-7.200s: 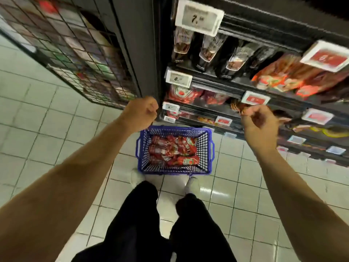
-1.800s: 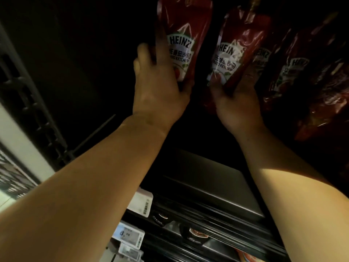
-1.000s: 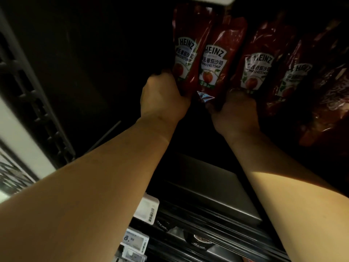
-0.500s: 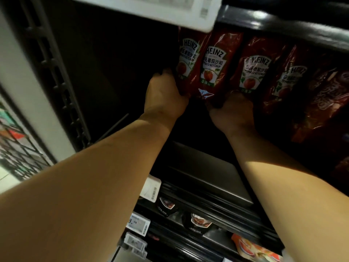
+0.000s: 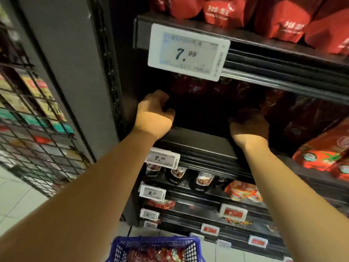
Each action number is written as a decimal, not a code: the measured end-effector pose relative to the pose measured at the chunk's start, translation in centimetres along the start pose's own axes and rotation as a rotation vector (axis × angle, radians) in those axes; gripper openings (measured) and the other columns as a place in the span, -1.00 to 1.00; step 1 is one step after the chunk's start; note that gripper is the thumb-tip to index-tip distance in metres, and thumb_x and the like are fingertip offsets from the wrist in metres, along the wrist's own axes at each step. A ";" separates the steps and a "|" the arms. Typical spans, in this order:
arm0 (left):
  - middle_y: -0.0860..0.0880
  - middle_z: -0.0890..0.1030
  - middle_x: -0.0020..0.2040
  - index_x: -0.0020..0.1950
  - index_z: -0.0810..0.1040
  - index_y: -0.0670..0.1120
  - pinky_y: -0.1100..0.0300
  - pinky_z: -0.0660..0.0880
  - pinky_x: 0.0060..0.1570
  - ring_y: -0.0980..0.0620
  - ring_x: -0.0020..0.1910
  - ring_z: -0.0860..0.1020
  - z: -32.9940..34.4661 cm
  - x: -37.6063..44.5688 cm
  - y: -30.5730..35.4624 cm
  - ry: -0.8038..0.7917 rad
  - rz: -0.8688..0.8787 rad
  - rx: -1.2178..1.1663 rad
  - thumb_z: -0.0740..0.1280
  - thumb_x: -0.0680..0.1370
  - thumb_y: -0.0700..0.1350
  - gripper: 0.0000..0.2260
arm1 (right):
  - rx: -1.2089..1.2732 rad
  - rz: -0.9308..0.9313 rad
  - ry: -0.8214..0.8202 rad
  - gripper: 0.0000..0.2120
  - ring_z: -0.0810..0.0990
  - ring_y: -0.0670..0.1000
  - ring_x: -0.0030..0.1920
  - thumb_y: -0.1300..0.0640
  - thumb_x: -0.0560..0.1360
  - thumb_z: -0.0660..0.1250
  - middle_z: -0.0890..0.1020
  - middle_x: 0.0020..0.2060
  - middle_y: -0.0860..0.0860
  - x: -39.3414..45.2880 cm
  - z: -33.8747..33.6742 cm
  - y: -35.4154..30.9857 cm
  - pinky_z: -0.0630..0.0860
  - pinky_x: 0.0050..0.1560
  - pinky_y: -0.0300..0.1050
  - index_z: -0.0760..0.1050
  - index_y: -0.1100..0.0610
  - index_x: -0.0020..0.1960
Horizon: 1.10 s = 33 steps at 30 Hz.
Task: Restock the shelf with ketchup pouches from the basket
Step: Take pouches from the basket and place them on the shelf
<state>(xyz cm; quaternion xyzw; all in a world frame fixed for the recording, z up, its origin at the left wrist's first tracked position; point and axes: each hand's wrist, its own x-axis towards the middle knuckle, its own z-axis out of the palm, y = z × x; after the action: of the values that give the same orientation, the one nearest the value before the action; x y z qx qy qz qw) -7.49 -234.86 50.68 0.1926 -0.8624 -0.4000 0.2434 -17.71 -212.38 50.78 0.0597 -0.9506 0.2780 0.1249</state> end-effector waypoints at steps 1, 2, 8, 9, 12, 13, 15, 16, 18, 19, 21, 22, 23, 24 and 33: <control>-0.10 0.62 0.20 0.31 0.56 -0.09 0.35 0.40 0.06 -0.06 0.17 0.59 -0.6 -0.8 0.0 -0.033 0.014 -0.010 0.41 0.53 -0.16 -0.66 | -0.010 0.017 0.018 -0.78 0.59 0.22 0.15 0.05 0.55 0.29 0.67 0.08 0.14 -1.2 -0.7 0.3 0.39 -0.01 -0.17 0.62 0.14 0.07; -0.10 0.60 0.22 0.31 0.57 -0.08 0.30 0.43 0.10 -0.06 0.17 0.58 -1.2 -1.7 -0.2 -0.066 0.033 -0.013 0.42 0.53 -0.16 -0.66 | 0.005 0.022 0.046 -0.80 0.60 0.20 0.07 0.07 0.54 0.30 0.67 0.02 0.14 -2.4 -1.3 0.5 0.32 -0.09 -0.20 0.62 0.14 0.04; 0.00 0.56 0.16 0.12 0.61 -0.12 0.53 0.32 0.15 0.13 0.11 0.53 -5.5 -10.2 -3.5 -0.142 0.379 0.007 0.38 0.53 -0.23 -0.83 | 0.479 -0.007 0.144 -0.89 0.55 -0.09 -0.20 0.22 0.52 0.34 0.60 -0.23 -0.11 -11.5 -3.9 0.4 0.42 -0.13 -0.26 0.56 0.05 0.00; -0.02 0.58 0.13 0.07 0.62 -0.14 0.52 0.33 0.16 0.15 0.09 0.53 -6.0 -12.1 -4.5 -0.103 0.411 0.012 0.38 0.52 -0.23 -0.86 | 0.579 -0.061 0.143 -0.84 0.55 -0.15 -0.21 0.26 0.53 0.33 0.59 -0.22 -0.16 -13.3 -4.1 0.4 0.46 -0.12 -0.29 0.54 0.00 0.00; -0.11 0.62 0.02 -0.03 0.62 -0.20 0.41 0.41 0.08 0.06 -0.01 0.56 -6.1 -17.5 -8.9 -0.065 0.364 0.055 0.37 0.49 -0.24 -0.91 | 0.665 -0.127 0.107 -0.80 0.56 -0.19 -0.23 0.26 0.55 0.32 0.60 -0.22 -0.19 -18.1 -3.2 2.1 0.46 -0.16 -0.34 0.52 -0.05 -0.02; -0.13 0.62 -0.01 -0.03 0.62 -0.22 0.33 0.45 0.04 0.00 -0.04 0.58 -5.6 -19.3 -10.9 -0.107 0.288 0.091 0.38 0.48 -0.27 -0.90 | 0.662 -0.109 0.065 -0.85 0.57 -0.15 -0.23 0.25 0.56 0.32 0.61 -0.21 -0.16 -19.8 -2.2 3.4 0.47 -0.16 -0.30 0.53 0.01 -0.02; -0.19 0.63 -0.03 0.02 0.63 -0.25 0.13 0.53 0.00 -0.16 -0.05 0.61 -4.5 -22.6 -14.8 -0.256 0.073 0.168 0.40 0.45 -0.33 -0.84 | 0.606 -0.073 -0.073 -0.93 0.58 -0.05 -0.22 0.26 0.56 0.32 0.61 -0.19 0.00 -22.5 0.1 6.6 0.49 -0.14 -0.19 0.52 0.12 -0.03; -0.23 0.64 0.00 0.06 0.63 -0.27 0.04 0.55 0.02 -0.21 -0.02 0.61 -3.7 -24.4 -16.7 -0.348 -0.074 0.205 0.39 0.45 -0.34 -0.81 | 0.550 -0.045 -0.201 -0.94 0.58 0.00 -0.21 0.28 0.54 0.33 0.61 -0.19 0.05 -23.9 1.7 8.6 0.50 -0.13 -0.14 0.51 0.14 -0.05; -0.28 0.64 0.09 0.13 0.62 -0.27 -0.02 0.53 0.10 -0.25 0.07 0.61 -2.0 -28.0 -20.2 -0.521 -0.347 0.292 0.32 0.48 -0.20 -0.73 | 0.404 0.035 -0.462 -0.91 0.61 0.08 -0.18 0.30 0.49 0.36 0.62 -0.19 0.05 -26.1 5.1 12.4 0.53 -0.08 -0.09 0.53 0.14 -0.08; -0.28 0.64 0.11 0.13 0.61 -0.27 0.00 0.52 0.09 -0.25 0.08 0.61 -1.1 -29.7 -21.8 -0.585 -0.451 0.323 0.28 0.48 -0.12 -0.68 | 0.324 0.093 -0.574 -0.89 0.63 0.09 -0.16 0.31 0.48 0.37 0.64 -0.20 0.03 -26.9 6.8 14.3 0.55 -0.05 -0.08 0.55 0.11 -0.10; -0.24 0.65 0.12 0.14 0.61 -0.24 0.09 0.48 0.02 -0.24 0.10 0.60 0.9 -33.6 -24.9 -0.685 -0.612 0.386 0.28 0.52 -0.08 -0.70 | 0.232 0.229 -0.807 -0.86 0.66 0.09 -0.17 0.31 0.47 0.38 0.66 -0.20 0.04 -28.2 10.4 17.4 0.62 -0.03 0.09 0.57 0.07 -0.15; -0.22 0.65 0.12 0.15 0.61 -0.22 0.11 0.47 -0.01 -0.24 0.10 0.61 2.0 -35.5 -26.5 -0.732 -0.679 0.418 0.30 0.55 -0.10 -0.74 | 0.194 0.289 -0.915 -0.84 0.67 0.13 -0.16 0.29 0.47 0.39 0.68 -0.17 0.08 -28.9 12.2 18.7 0.63 -0.03 0.19 0.56 0.04 -0.15; -0.22 0.65 0.12 0.15 0.59 -0.20 0.10 0.47 -0.01 -0.23 0.10 0.60 3.4 -37.5 -28.0 -0.763 -0.748 0.436 0.30 0.56 -0.10 -0.75 | 0.154 0.333 -1.012 -0.84 0.68 0.17 -0.15 0.27 0.48 0.39 0.69 -0.14 0.13 -29.4 14.0 20.2 0.63 -0.02 0.24 0.55 0.02 -0.16; -0.21 0.65 0.12 0.15 0.58 -0.18 0.08 0.48 -0.01 -0.23 0.10 0.60 4.9 -39.3 -29.5 -0.783 -0.824 0.448 0.30 0.58 -0.08 -0.76 | 0.118 0.377 -1.087 -0.85 0.68 0.19 -0.14 0.24 0.48 0.39 0.69 -0.11 0.17 -30.0 15.7 21.4 0.64 -0.01 0.25 0.53 0.01 -0.17; -0.19 0.61 0.23 0.30 0.55 -0.16 0.12 0.46 0.02 -0.20 0.19 0.58 20.8 -52.2 -41.5 -0.590 -1.339 0.164 0.38 0.56 -0.07 -0.66 | -0.128 0.513 -1.415 -0.86 0.49 0.12 -0.24 0.26 0.49 0.34 0.52 -0.25 0.16 -35.2 34.1 32.9 0.46 -0.19 0.06 0.49 0.07 -0.20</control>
<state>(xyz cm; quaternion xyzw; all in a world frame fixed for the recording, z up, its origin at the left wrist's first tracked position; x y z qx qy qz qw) 28.43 -220.12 -7.39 0.5797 -0.6169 -0.4325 -0.3105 3.13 -201.76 -3.42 -0.0067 -0.8023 0.1379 -0.5808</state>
